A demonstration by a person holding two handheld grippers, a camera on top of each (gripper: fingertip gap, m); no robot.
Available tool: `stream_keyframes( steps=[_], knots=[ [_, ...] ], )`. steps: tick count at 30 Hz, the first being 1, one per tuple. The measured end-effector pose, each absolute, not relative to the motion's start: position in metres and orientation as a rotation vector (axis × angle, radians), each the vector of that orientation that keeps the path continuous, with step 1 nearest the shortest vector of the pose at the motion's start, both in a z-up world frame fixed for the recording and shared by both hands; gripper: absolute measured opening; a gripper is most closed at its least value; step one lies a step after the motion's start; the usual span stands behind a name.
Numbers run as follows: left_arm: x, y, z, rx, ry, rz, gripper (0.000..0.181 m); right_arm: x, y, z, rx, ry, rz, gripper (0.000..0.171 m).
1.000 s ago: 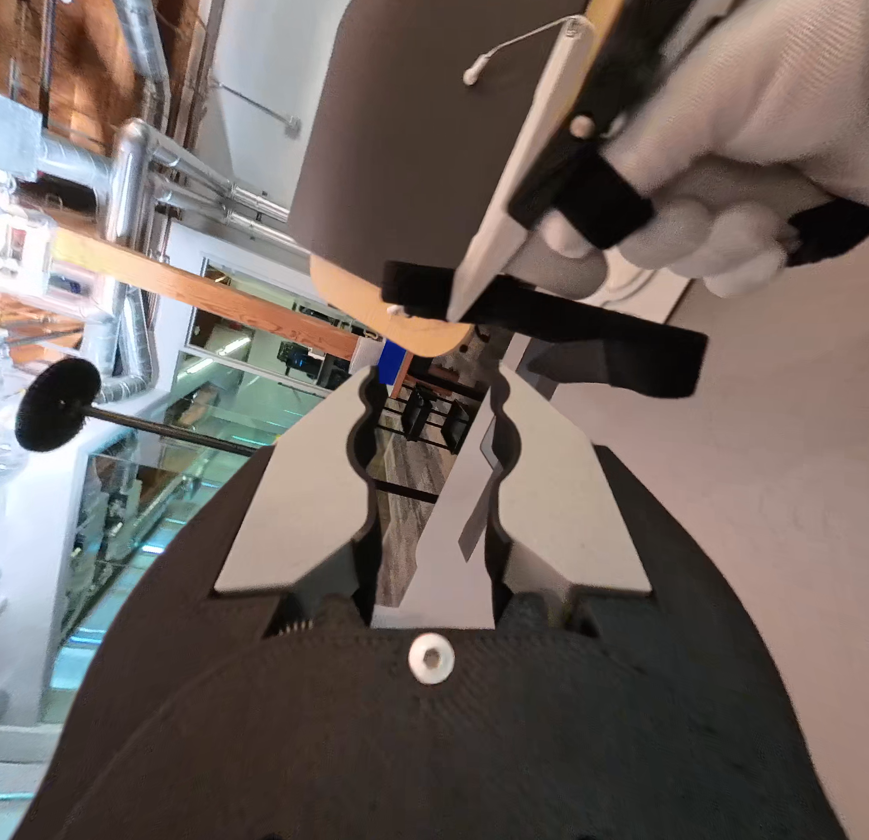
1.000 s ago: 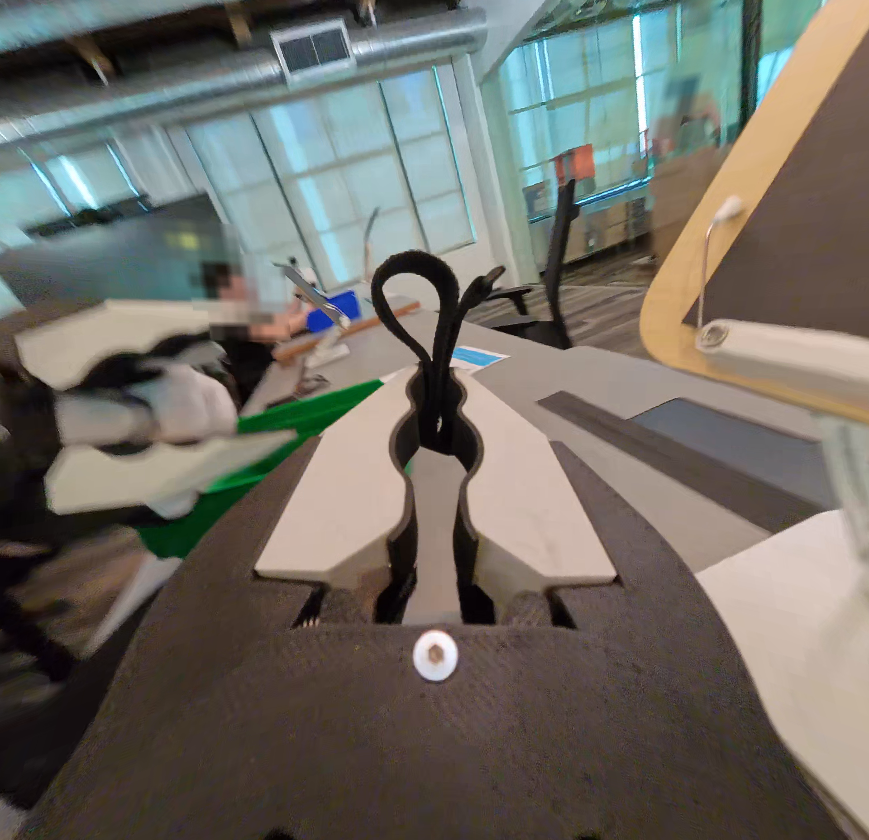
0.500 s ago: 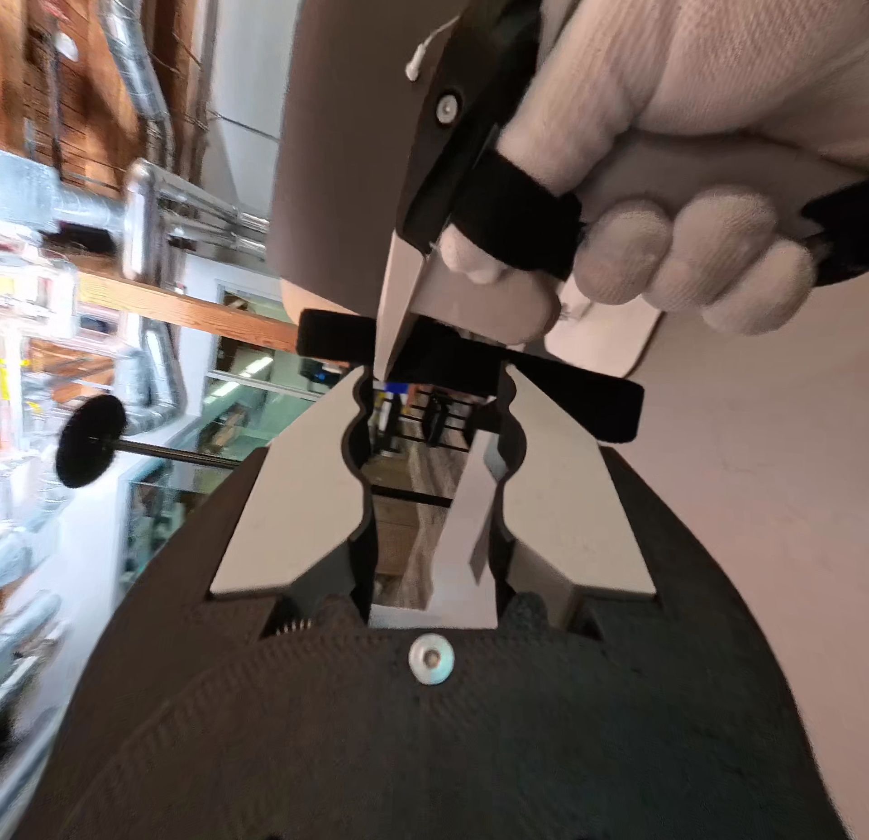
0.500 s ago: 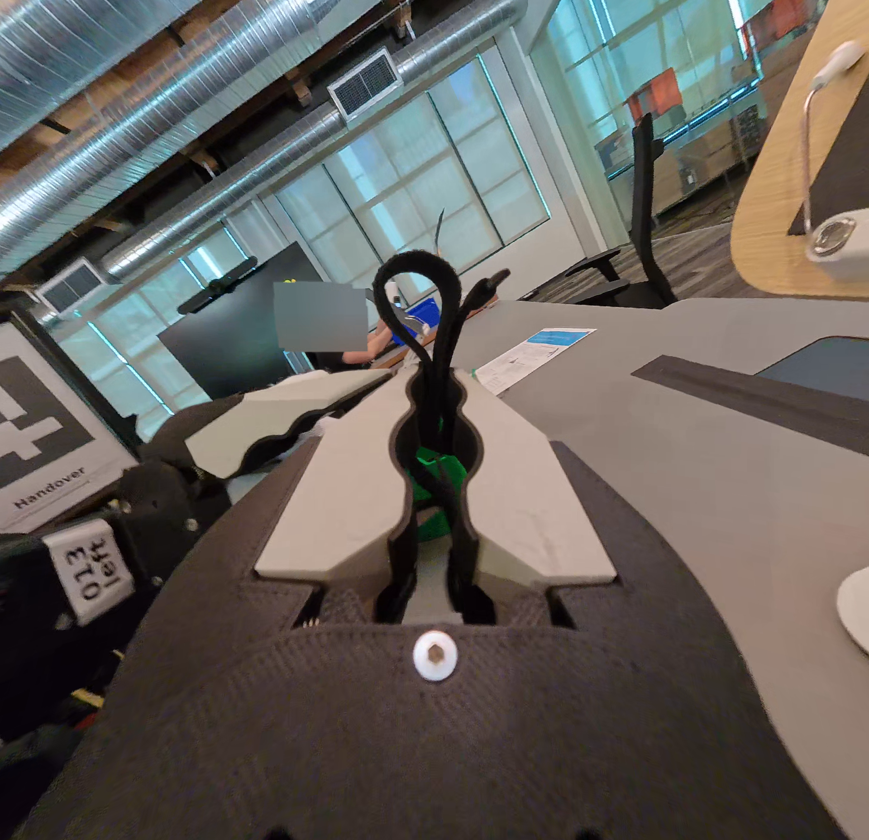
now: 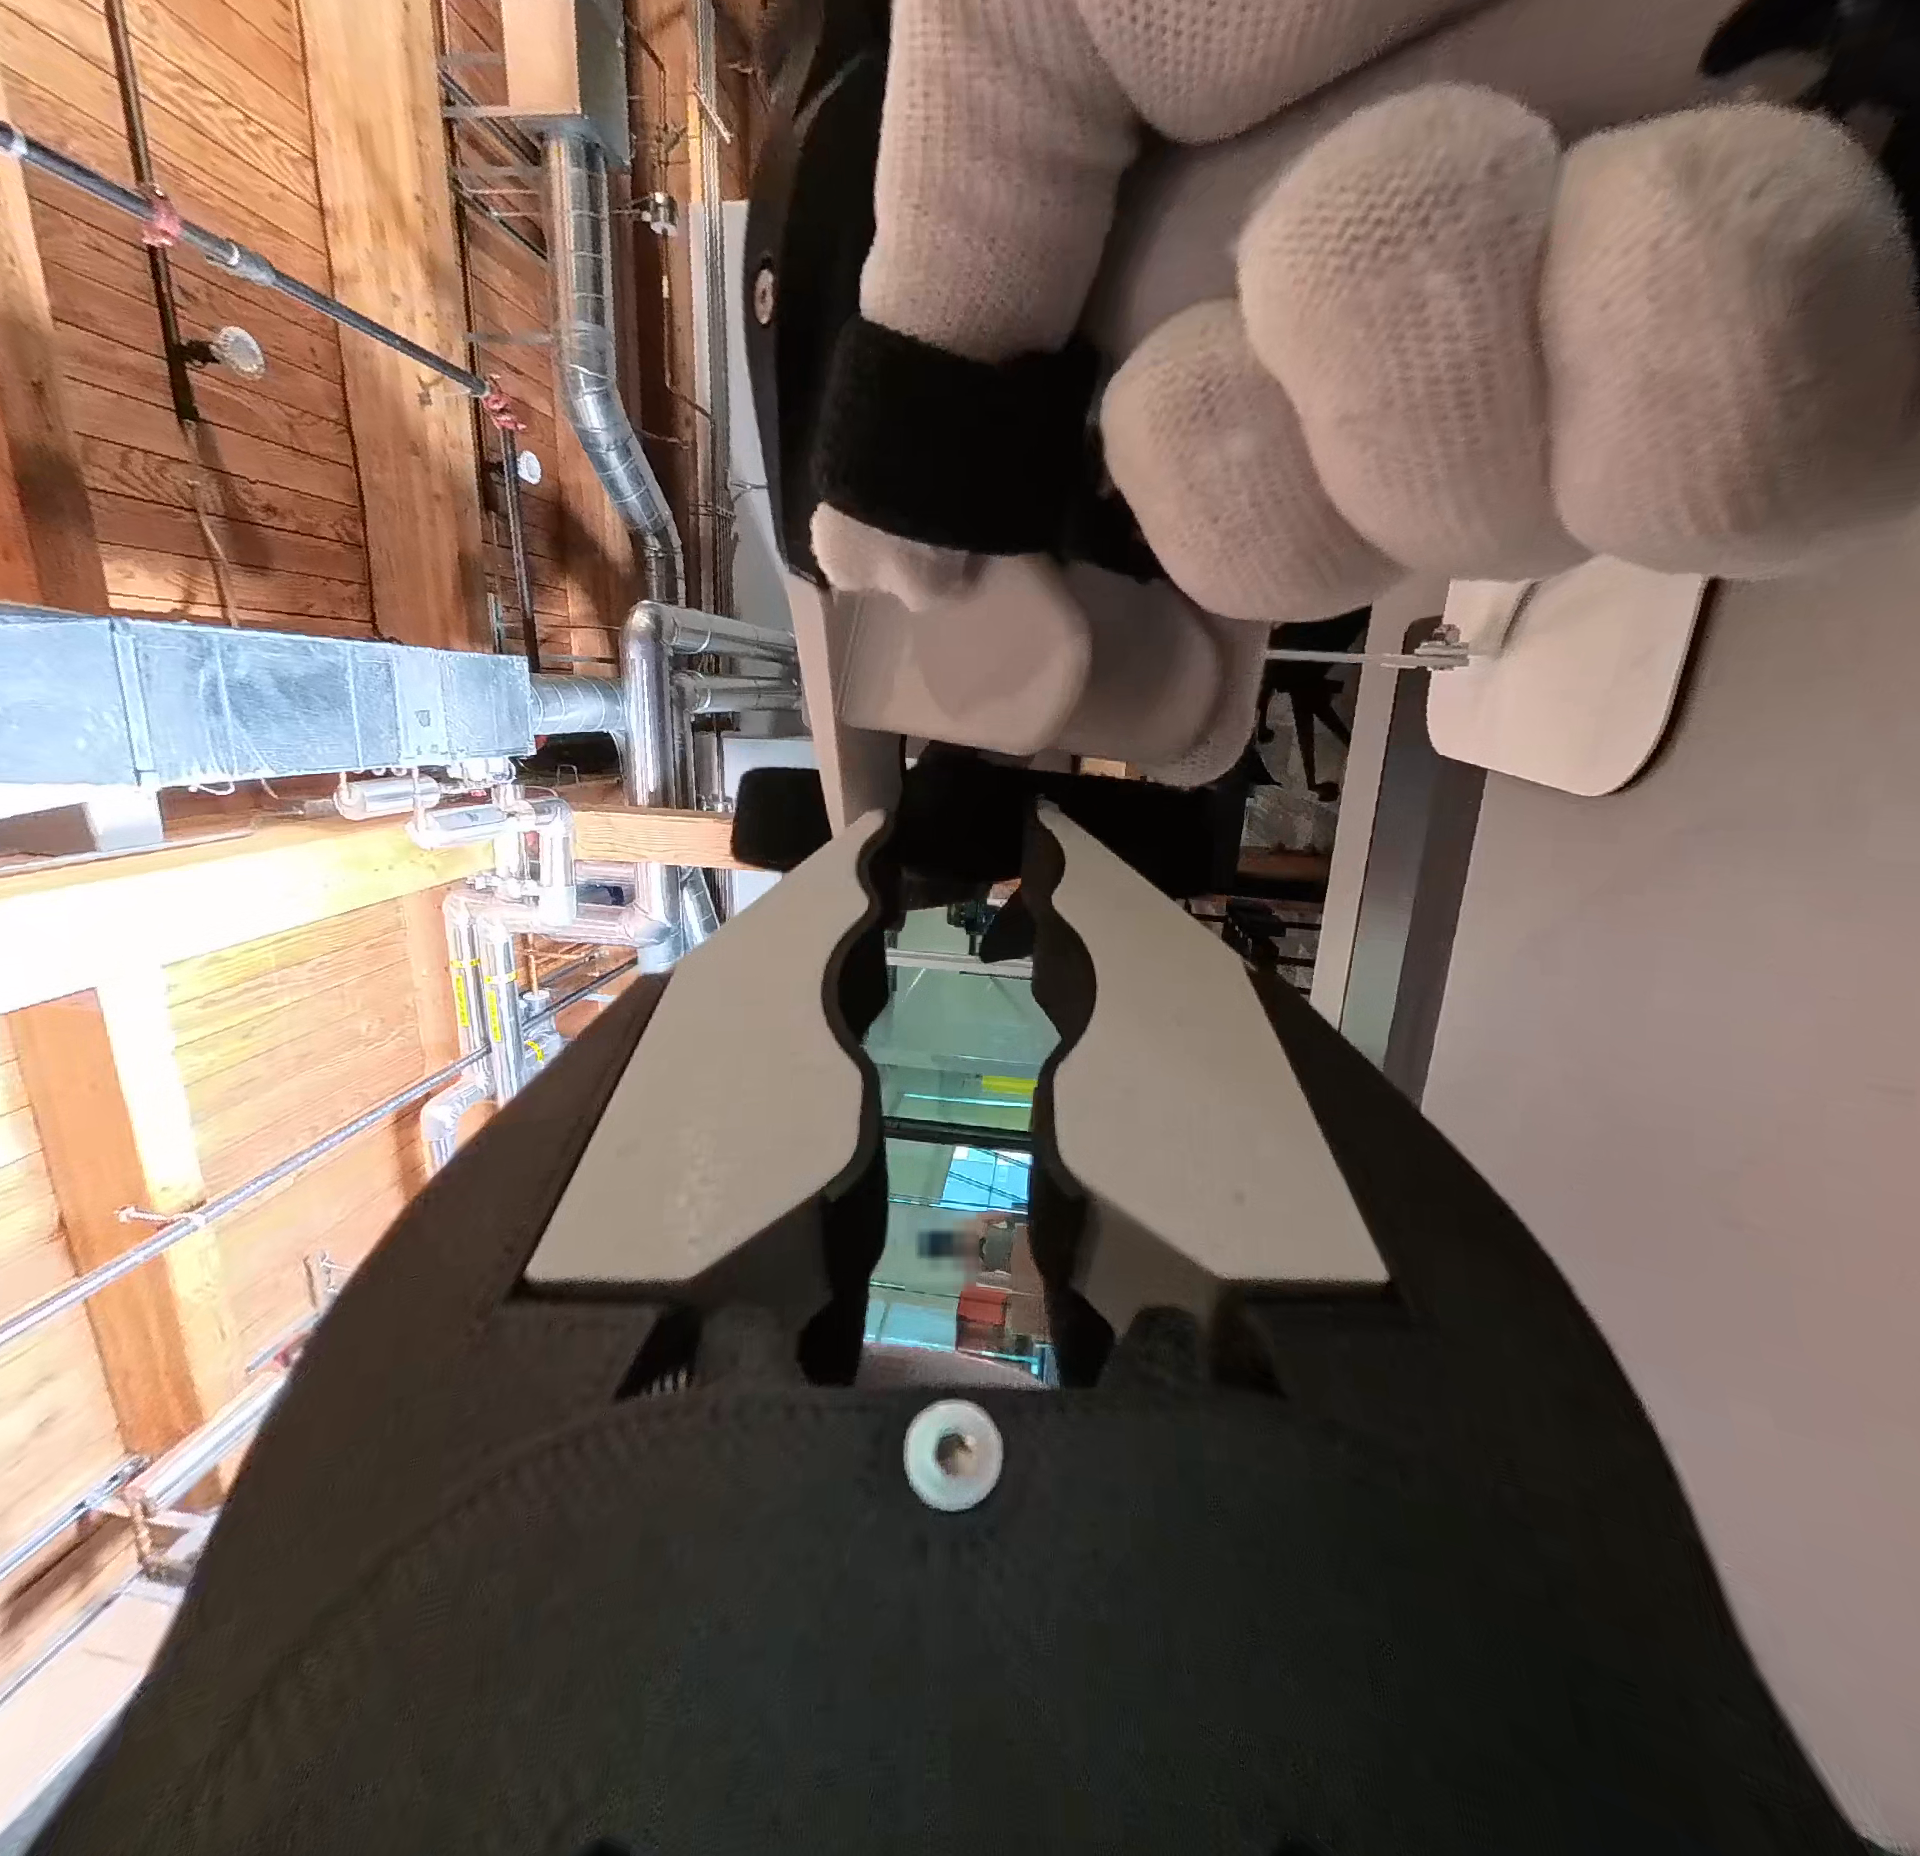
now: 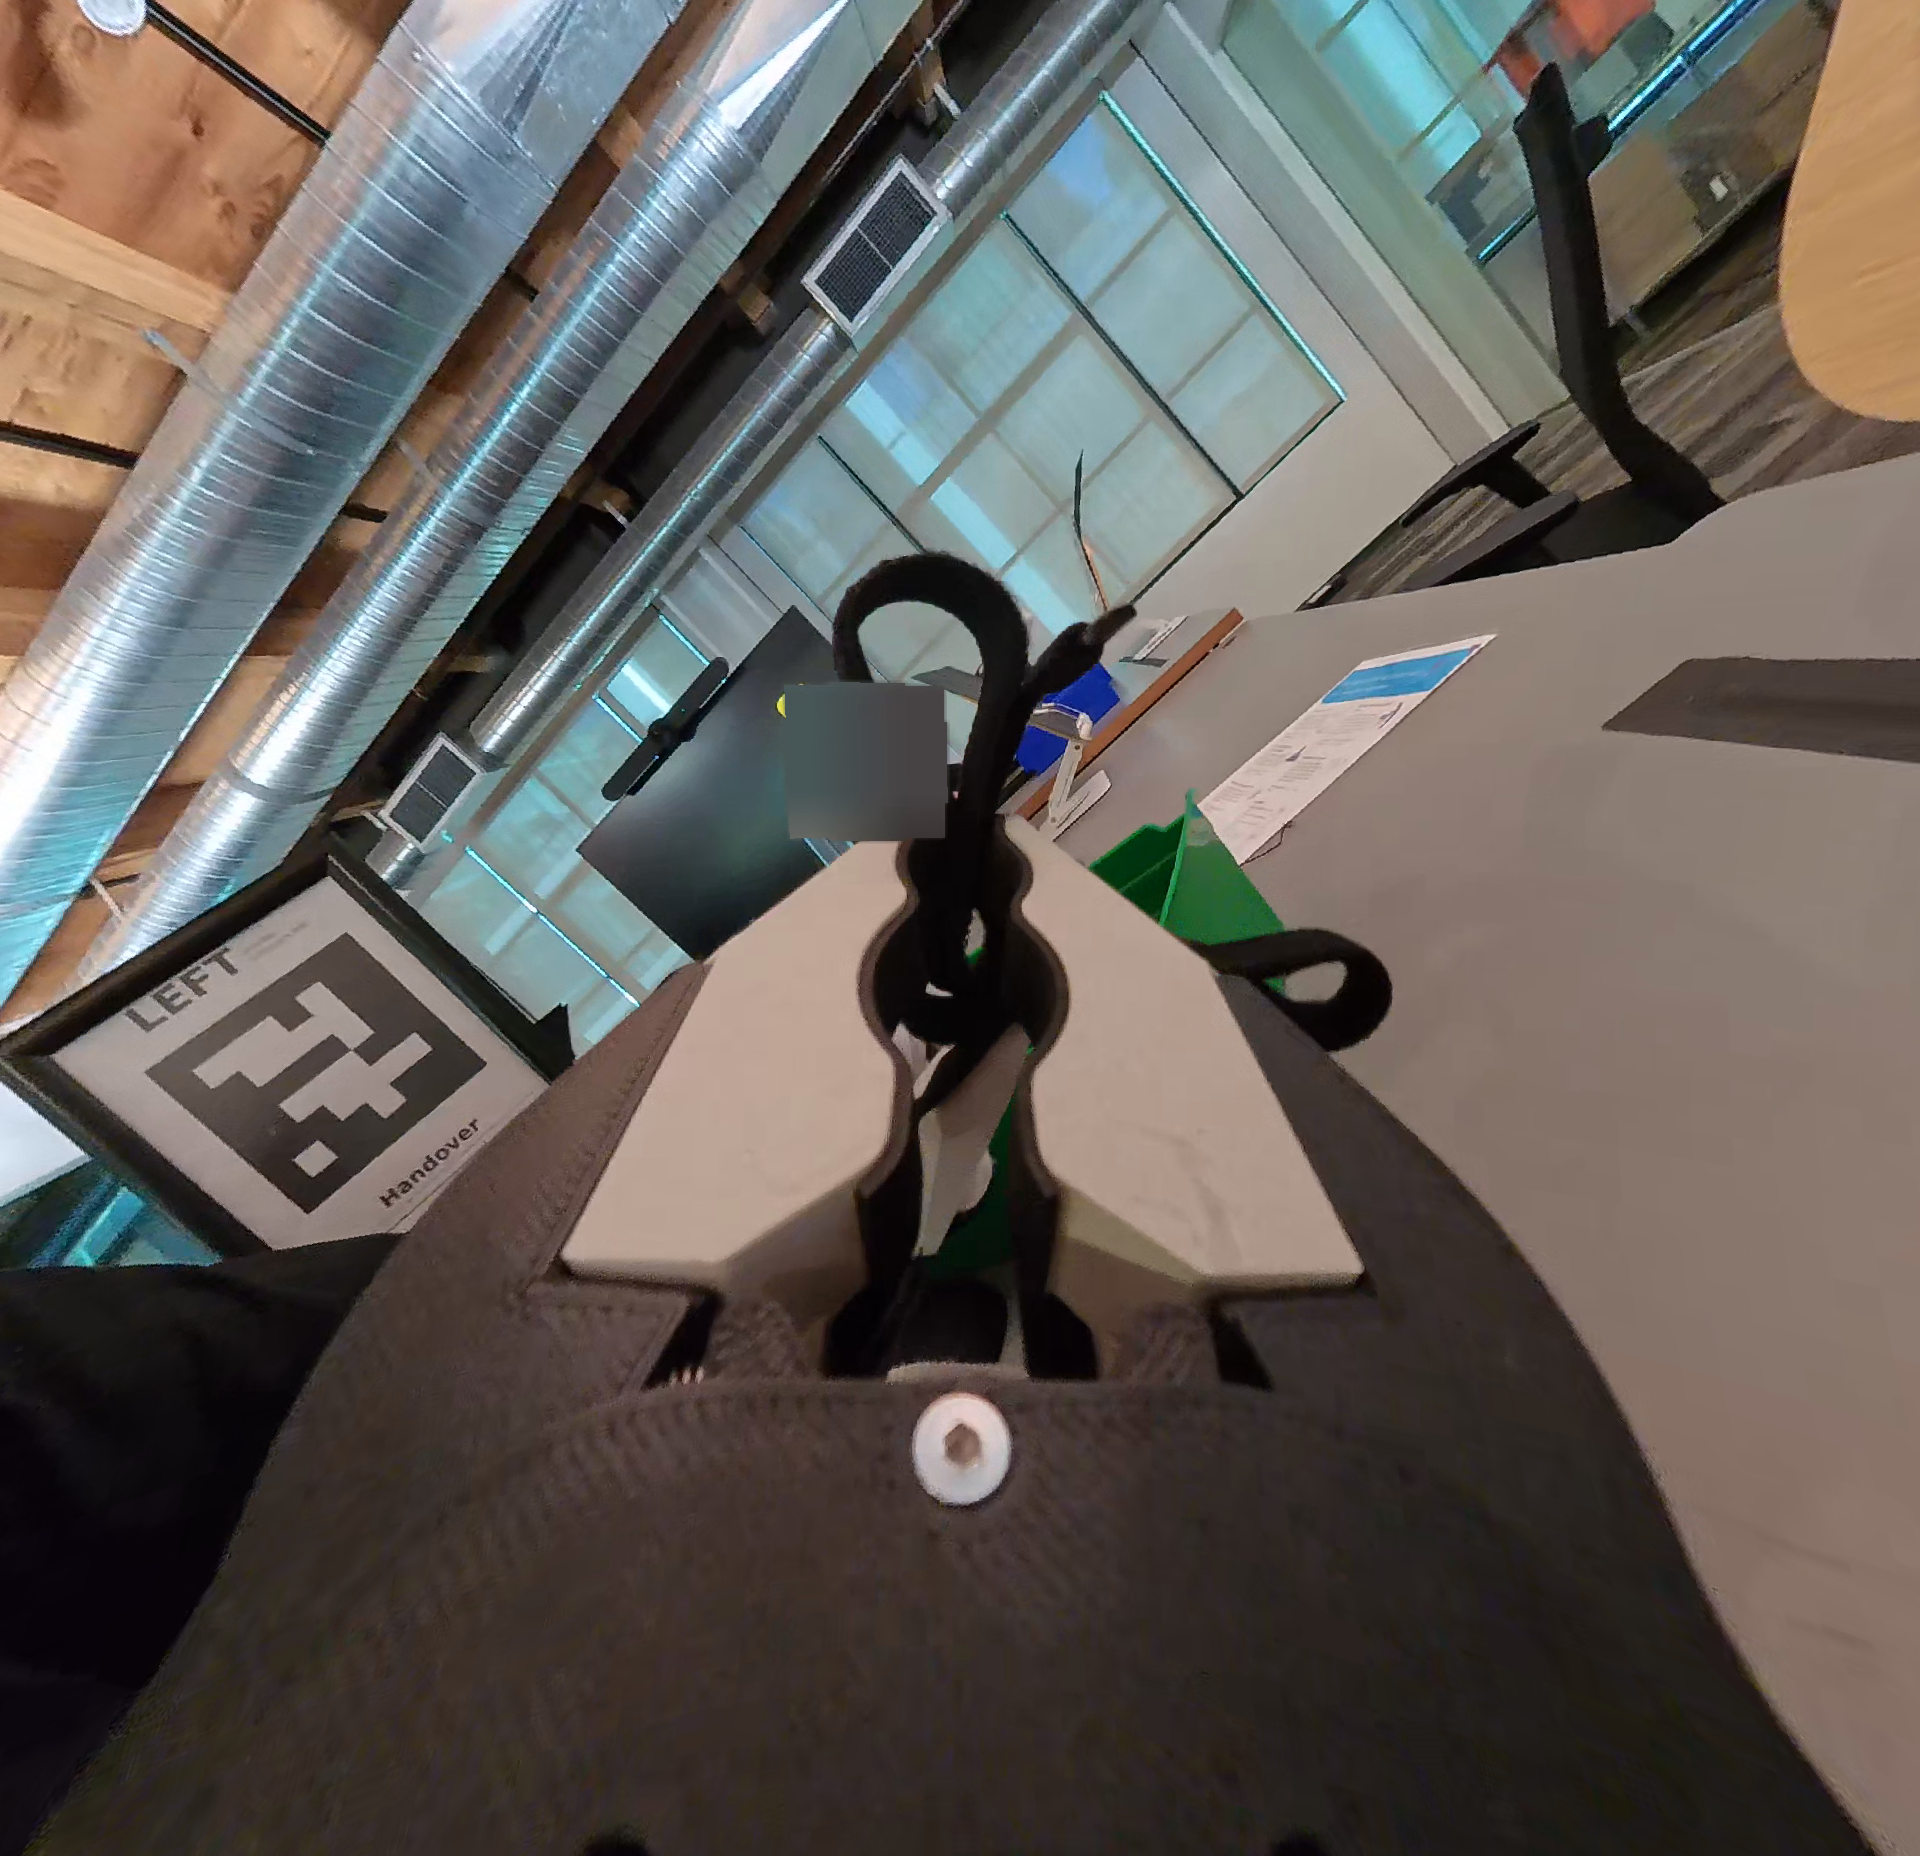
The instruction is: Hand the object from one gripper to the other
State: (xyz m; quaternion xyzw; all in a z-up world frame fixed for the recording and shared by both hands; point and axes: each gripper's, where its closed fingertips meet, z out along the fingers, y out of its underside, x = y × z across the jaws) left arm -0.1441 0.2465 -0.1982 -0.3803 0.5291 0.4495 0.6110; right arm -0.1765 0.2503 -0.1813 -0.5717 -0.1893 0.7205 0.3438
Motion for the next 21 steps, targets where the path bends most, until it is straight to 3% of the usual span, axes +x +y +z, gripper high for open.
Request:
stream_keyframes(
  steps=[8, 12, 19, 21],
  knots=[
    [-0.145, 0.246, -0.2, -0.882, 1.249, 1.02, 0.01, -0.177, 0.251, -0.185, -1.51, -0.513, 1.88, 0.008],
    [-0.149, 0.248, -0.196, -0.924, 1.234, 0.994, 0.008, -0.178, 0.255, -0.19, -1.515, -0.529, 1.825, 0.029],
    [-0.164, 0.251, -0.191, -1.118, 1.177, 0.802, 0.007, -0.169, 0.27, -0.191, -1.492, -0.508, 1.718, 0.037],
    [-0.168, 0.253, -0.192, -1.211, 1.181, 0.673, 0.007, -0.166, 0.275, -0.191, -1.473, -0.531, 1.66, 0.048]
  ],
)
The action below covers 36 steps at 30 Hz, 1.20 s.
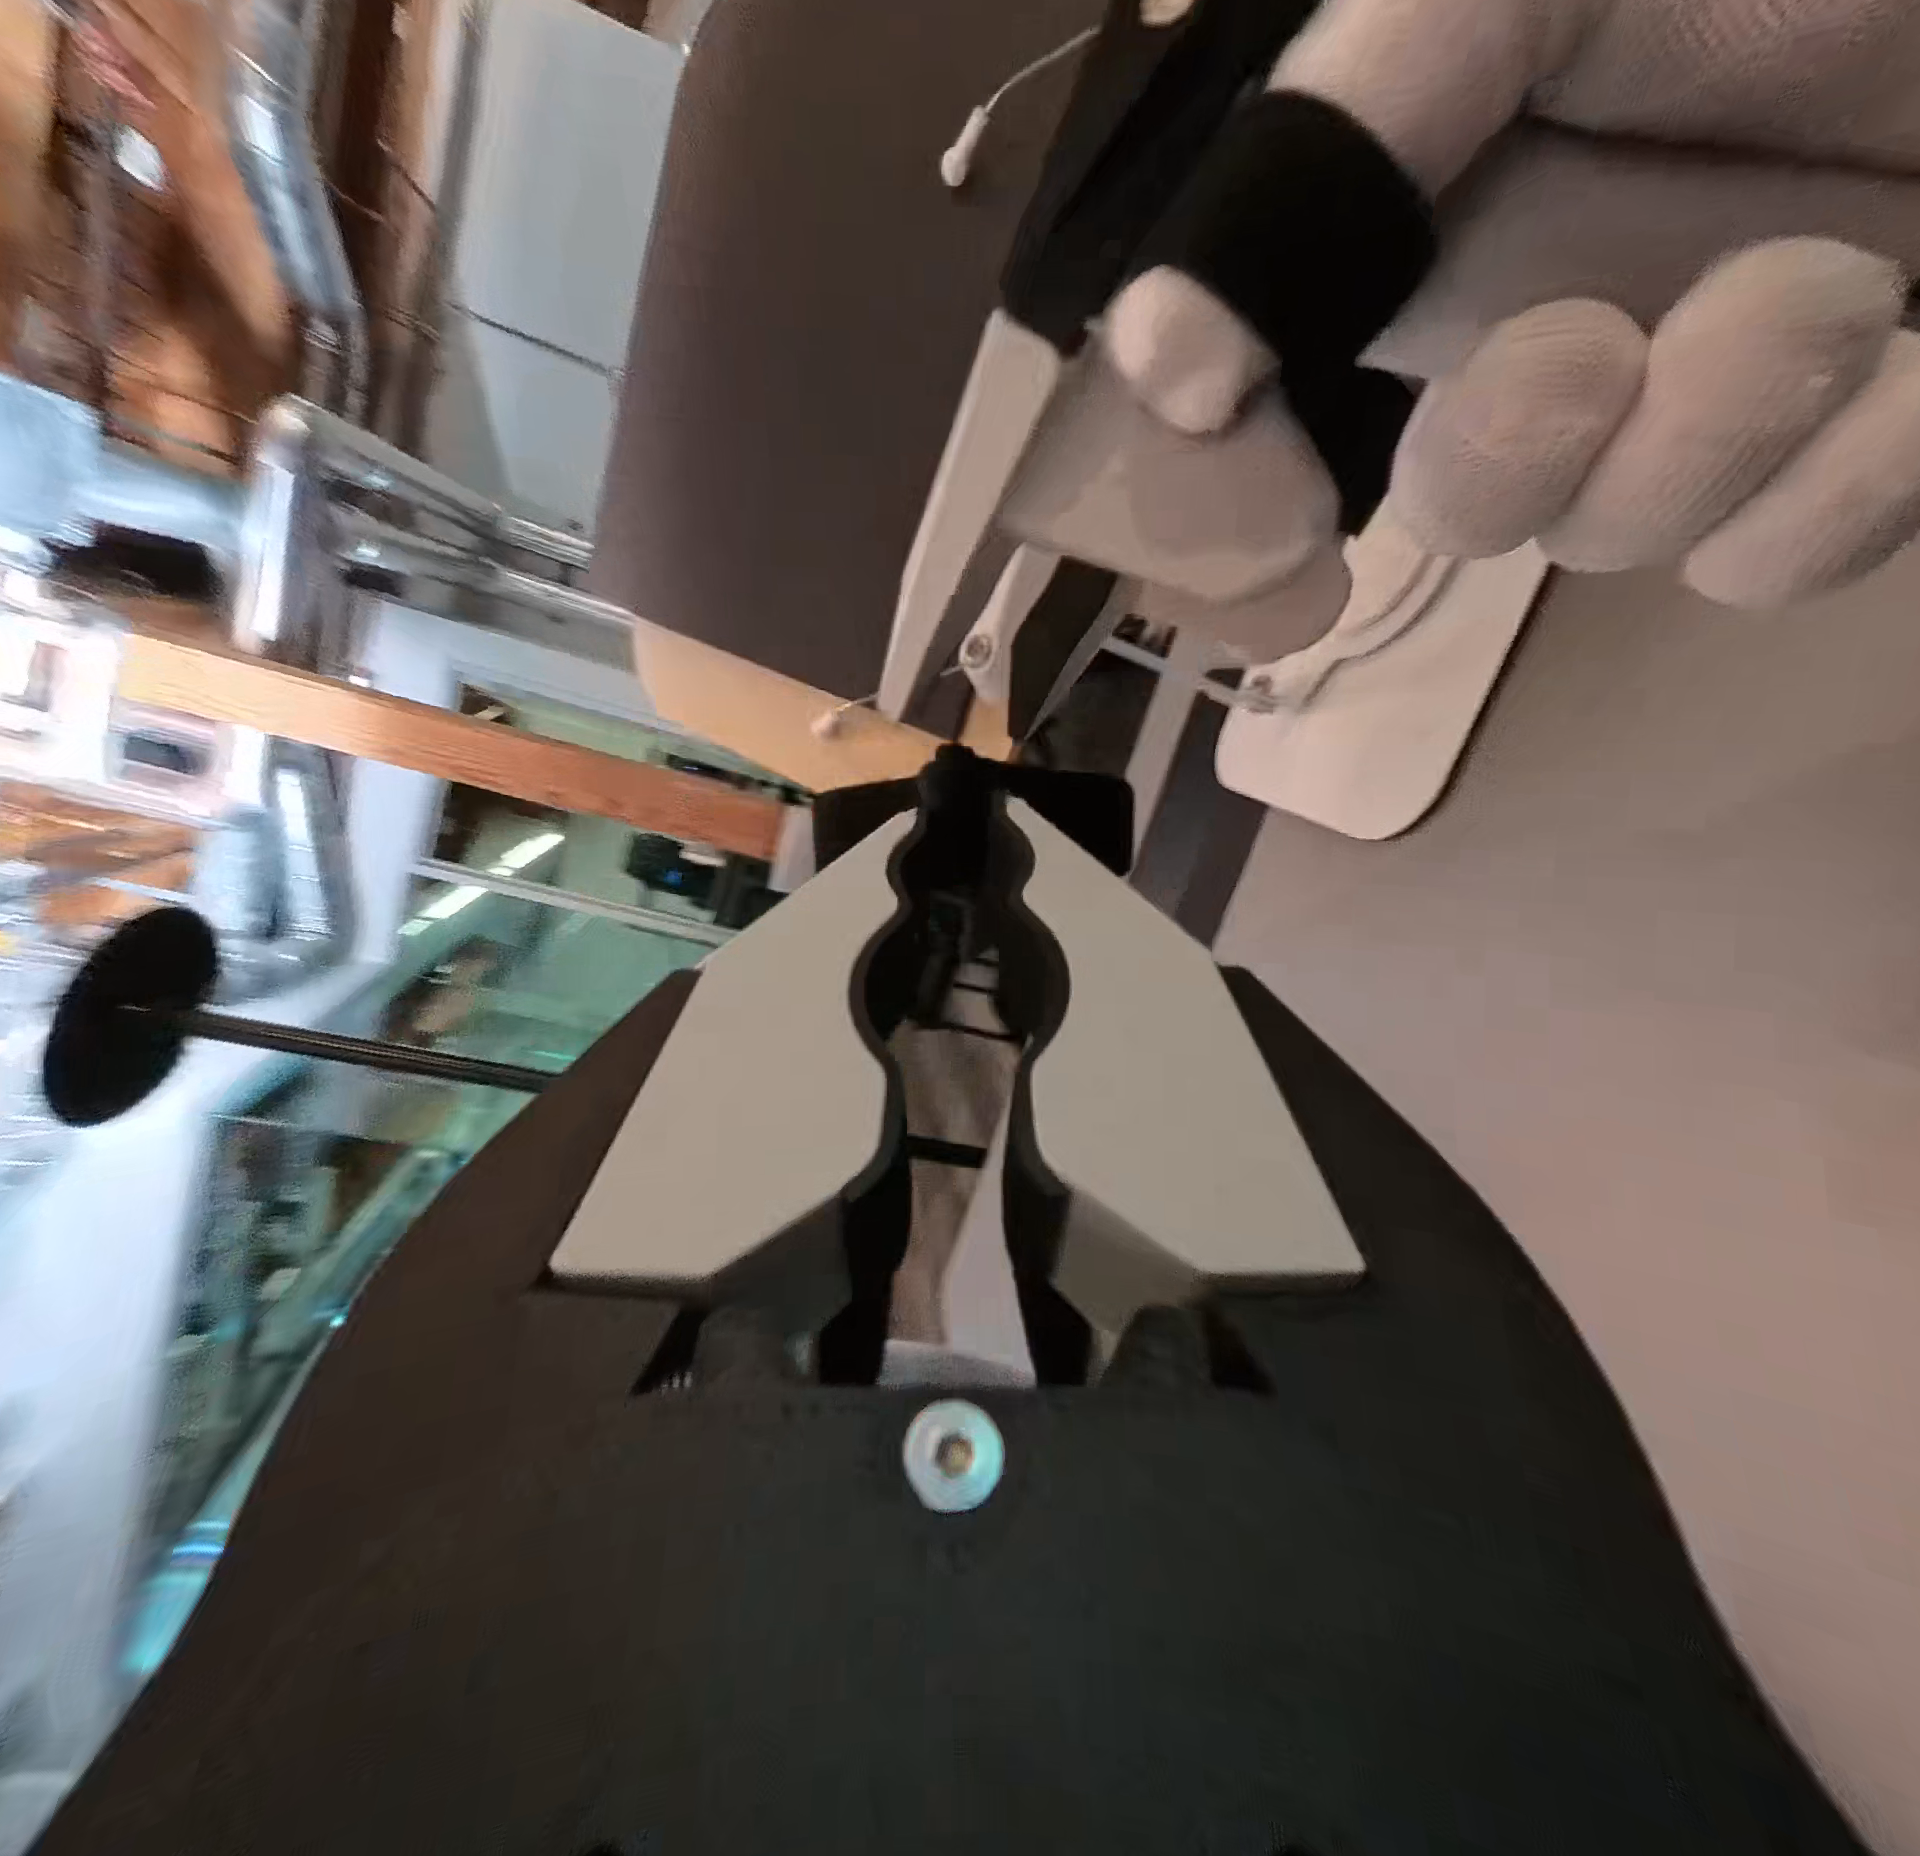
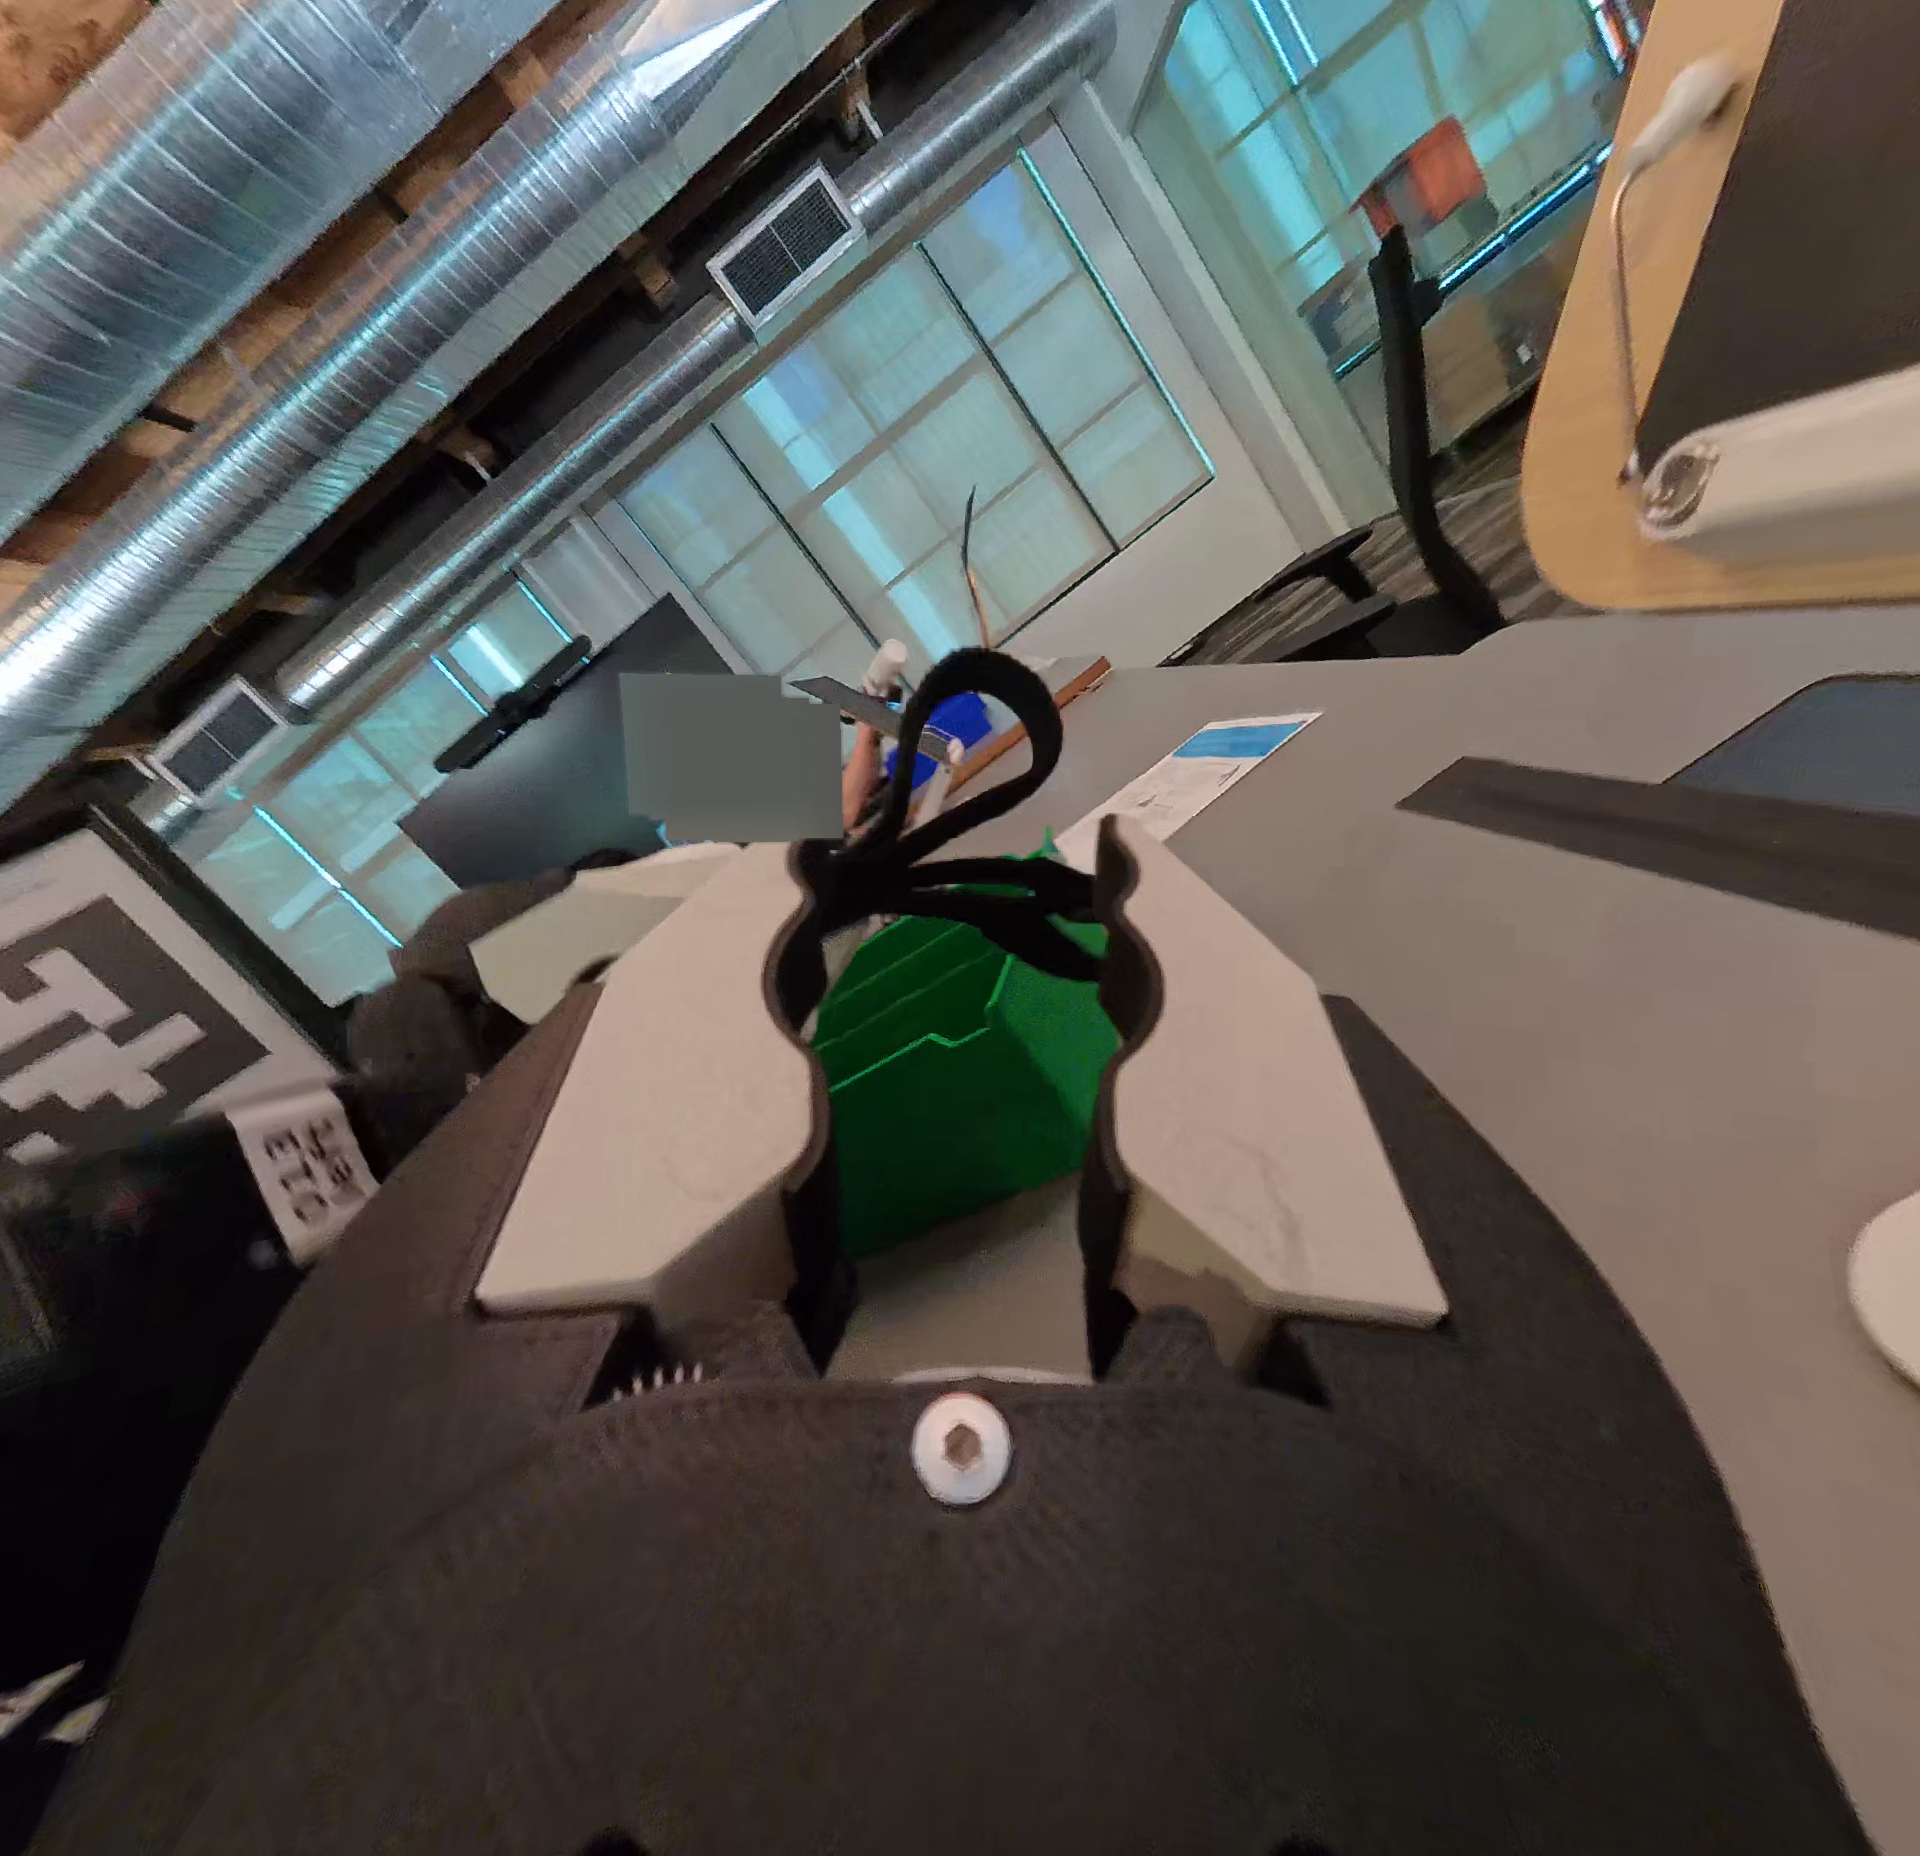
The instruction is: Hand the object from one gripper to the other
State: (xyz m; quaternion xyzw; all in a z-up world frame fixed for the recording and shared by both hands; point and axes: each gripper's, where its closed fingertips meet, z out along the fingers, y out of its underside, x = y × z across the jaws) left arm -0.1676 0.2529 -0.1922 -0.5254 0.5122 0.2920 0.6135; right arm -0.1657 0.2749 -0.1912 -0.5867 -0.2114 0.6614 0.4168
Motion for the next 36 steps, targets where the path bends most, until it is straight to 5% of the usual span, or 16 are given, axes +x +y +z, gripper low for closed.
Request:
stream_keyframes(
  steps=[5, 10, 16, 22, 26, 36],
  knots=[
    [-0.177, 0.252, -0.192, -1.424, 1.219, 0.436, 0.007, -0.162, 0.27, -0.189, -1.297, -0.804, 1.312, 0.073],
    [-0.181, 0.243, -0.203, -1.593, 1.371, 0.313, 0.008, -0.172, 0.247, -0.212, -1.101, -1.203, 0.824, 0.073],
    [-0.174, 0.217, -0.231, -1.64, 1.65, 0.251, 0.008, -0.183, 0.223, -0.226, -0.927, -1.383, 0.584, 0.063],
    [-0.169, 0.207, -0.238, -1.644, 1.717, 0.175, 0.008, -0.188, 0.211, -0.24, -0.892, -1.48, 0.551, 0.025],
    [-0.17, 0.204, -0.239, -1.652, 1.737, 0.148, 0.008, -0.191, 0.206, -0.244, -0.88, -1.503, 0.564, 0.013],
    [-0.17, 0.214, -0.226, -1.599, 1.631, 0.207, 0.017, -0.189, 0.211, -0.238, -0.951, -1.456, 0.644, 0.007]
  ],
)
